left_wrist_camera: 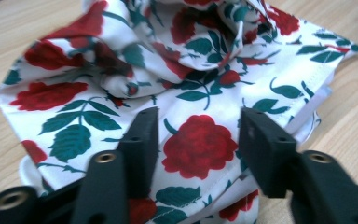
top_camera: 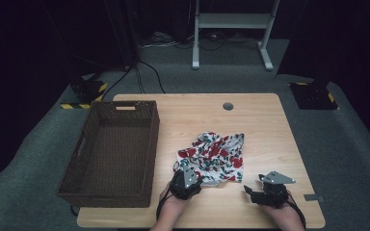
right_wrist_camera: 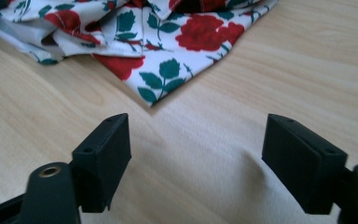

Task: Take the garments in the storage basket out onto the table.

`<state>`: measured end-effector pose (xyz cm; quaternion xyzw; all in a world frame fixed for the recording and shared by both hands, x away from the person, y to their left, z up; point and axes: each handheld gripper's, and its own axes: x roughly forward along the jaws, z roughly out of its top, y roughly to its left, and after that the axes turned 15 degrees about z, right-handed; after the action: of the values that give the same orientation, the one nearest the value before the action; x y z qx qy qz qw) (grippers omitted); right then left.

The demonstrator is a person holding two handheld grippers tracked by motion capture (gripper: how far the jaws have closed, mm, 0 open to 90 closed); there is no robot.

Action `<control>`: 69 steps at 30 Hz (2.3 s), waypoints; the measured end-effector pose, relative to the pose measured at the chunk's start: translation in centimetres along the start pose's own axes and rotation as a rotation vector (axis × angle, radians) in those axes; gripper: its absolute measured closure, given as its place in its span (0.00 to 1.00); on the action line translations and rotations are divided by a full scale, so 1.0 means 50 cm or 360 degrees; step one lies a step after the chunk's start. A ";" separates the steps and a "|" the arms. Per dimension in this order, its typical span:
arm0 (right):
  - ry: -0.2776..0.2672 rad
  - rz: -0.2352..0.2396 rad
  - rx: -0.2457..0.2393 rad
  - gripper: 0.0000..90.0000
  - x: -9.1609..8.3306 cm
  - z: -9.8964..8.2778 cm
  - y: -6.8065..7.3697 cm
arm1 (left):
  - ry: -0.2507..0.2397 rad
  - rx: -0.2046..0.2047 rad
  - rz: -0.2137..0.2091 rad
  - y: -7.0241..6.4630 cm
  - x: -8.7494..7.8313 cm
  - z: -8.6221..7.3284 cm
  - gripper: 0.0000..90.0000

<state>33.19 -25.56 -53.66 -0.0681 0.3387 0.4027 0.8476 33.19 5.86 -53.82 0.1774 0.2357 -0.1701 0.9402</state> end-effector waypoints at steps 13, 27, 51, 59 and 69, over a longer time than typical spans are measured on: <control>0.0046 0.0002 0.0026 0.46 0.068 0.061 -0.002 | 0.0134 0.0012 -0.0028 -0.001 0.018 0.003 0.68; 0.0101 0.0042 0.0000 0.98 0.070 0.064 0.011 | 0.0100 0.0104 -0.0051 0.006 0.000 -0.011 0.77; 0.0074 -0.0257 0.0047 0.84 -0.069 -0.017 -0.063 | 0.0015 -0.0013 0.0019 0.031 -0.048 -0.018 0.59; -0.0023 -0.0196 0.0057 0.69 -0.054 -0.018 -0.035 | -0.0081 0.0020 -0.0035 0.007 -0.019 0.056 0.48; -0.0015 -0.0126 0.0062 0.64 -0.019 -0.017 -0.020 | 0.0067 0.0109 -0.0128 -0.052 0.056 0.082 0.58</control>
<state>33.05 -27.18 -53.86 -0.0631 0.3395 0.3625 0.8656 36.06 1.23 -52.49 0.2033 0.2565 -0.2118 0.9209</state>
